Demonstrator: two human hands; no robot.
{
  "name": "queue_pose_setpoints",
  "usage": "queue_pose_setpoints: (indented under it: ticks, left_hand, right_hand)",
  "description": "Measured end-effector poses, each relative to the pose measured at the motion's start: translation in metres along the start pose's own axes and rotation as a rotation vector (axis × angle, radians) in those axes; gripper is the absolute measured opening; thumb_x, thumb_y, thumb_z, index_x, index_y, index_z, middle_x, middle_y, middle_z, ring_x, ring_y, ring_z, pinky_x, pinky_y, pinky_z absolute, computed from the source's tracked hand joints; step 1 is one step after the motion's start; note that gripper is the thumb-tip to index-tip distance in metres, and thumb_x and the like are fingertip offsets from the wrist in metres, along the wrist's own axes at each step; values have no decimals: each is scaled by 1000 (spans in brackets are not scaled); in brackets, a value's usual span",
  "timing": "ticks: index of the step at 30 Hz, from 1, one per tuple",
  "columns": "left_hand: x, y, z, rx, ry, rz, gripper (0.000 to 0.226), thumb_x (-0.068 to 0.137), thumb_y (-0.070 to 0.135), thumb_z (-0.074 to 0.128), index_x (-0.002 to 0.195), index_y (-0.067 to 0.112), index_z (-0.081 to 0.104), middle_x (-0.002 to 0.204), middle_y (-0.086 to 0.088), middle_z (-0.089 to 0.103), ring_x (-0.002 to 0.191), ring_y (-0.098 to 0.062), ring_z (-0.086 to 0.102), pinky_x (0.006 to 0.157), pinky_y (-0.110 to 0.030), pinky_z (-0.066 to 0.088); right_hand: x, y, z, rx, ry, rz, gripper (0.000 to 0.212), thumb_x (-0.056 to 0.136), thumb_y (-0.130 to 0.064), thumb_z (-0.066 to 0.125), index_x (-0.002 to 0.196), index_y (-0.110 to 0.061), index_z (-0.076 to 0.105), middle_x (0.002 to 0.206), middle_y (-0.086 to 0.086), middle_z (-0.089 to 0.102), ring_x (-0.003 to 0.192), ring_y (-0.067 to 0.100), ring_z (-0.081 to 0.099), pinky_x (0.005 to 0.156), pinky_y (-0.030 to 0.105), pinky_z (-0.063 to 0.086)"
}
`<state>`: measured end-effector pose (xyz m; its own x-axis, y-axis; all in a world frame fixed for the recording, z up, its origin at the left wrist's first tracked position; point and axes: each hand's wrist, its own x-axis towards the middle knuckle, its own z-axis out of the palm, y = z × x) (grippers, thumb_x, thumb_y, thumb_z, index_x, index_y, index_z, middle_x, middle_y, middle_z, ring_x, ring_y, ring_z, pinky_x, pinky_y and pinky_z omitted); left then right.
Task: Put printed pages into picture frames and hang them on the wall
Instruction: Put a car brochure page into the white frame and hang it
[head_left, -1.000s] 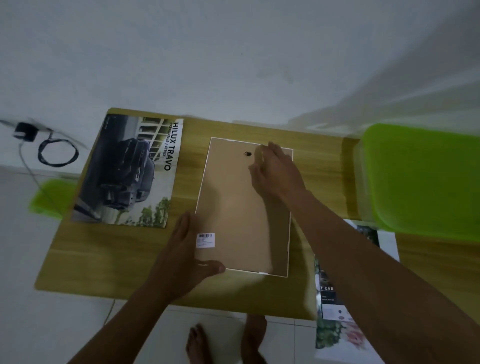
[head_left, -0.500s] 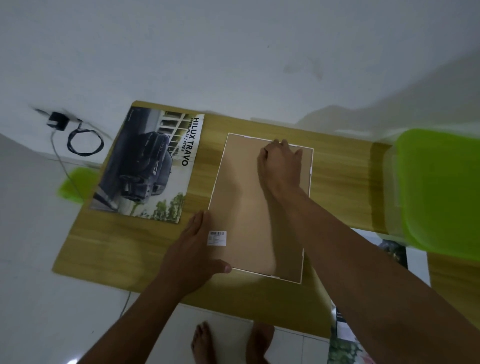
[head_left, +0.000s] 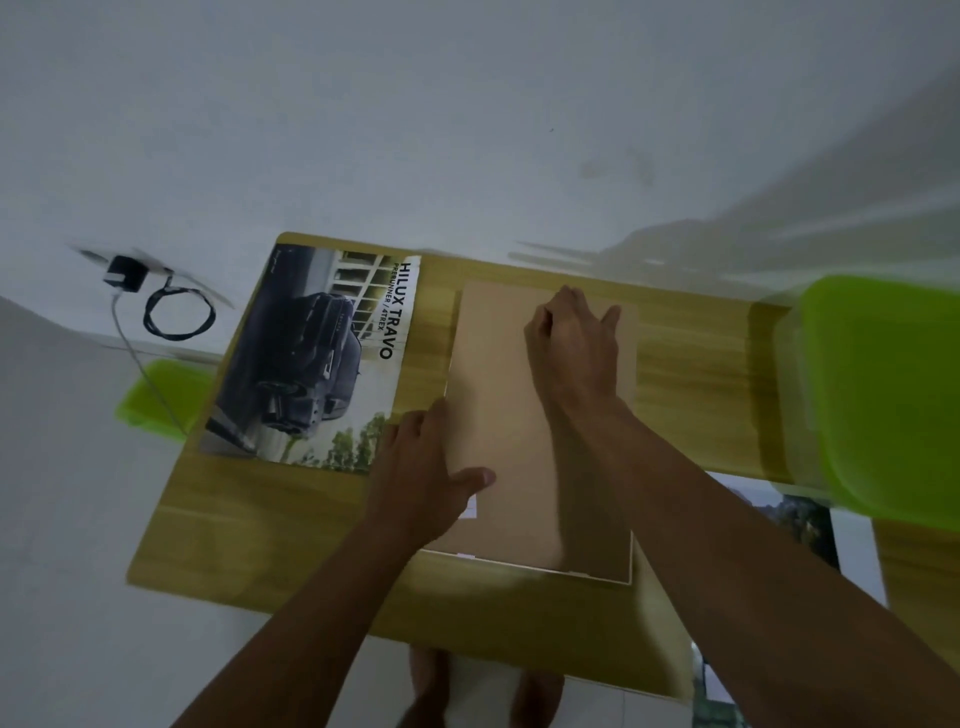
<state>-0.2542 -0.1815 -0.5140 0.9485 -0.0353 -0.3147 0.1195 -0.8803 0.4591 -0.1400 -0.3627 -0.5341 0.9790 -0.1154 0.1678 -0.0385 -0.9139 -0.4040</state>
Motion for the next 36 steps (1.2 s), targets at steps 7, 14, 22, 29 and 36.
queue_pose_setpoints:
  ticks: [7, 14, 22, 29, 36]
  left_hand:
    - [34, 3, -7, -179, 90, -56, 75, 69, 34, 85, 133, 17, 49, 134, -4, 42, 123, -25, 42, 103, -39, 39]
    - [26, 10, 2, -136, 167, 76, 58, 67, -11, 60, 109, 28, 59, 124, 5, 43, 104, -22, 57, 73, -38, 53]
    - [38, 10, -7, 7, 92, 5, 83, 79, 23, 74, 148, 17, 29, 144, -10, 36, 128, -35, 36, 97, -45, 42]
    - [51, 14, -10, 17, 13, -110, 97, 62, 49, 85, 139, 12, 38, 139, -14, 40, 126, -38, 39, 97, -47, 42]
    - [55, 21, -6, 11, 1, -108, 98, 56, 56, 85, 133, 12, 43, 133, -13, 41, 123, -35, 39, 93, -47, 44]
  right_hand:
    - [2, 3, -2, 56, -91, 38, 36, 96, -20, 35, 107, -3, 65, 133, 18, 60, 130, 33, 50, 115, 57, 24]
    - [-4, 30, -39, 263, -149, 106, 37, 97, -26, 57, 132, -18, 63, 151, 6, 47, 143, 22, 38, 115, 42, 34]
    - [-38, 62, -48, 71, -308, 443, 49, 80, -59, 62, 109, -19, 62, 116, 3, 63, 112, 28, 59, 84, 40, 53]
    - [-37, 52, -50, 53, -346, 451, 56, 83, -49, 69, 127, -20, 53, 128, 9, 54, 124, 34, 45, 98, 49, 46]
    - [-12, 30, -44, -24, -272, 207, 42, 92, -36, 60, 128, -14, 56, 142, 16, 48, 136, 35, 37, 107, 45, 39]
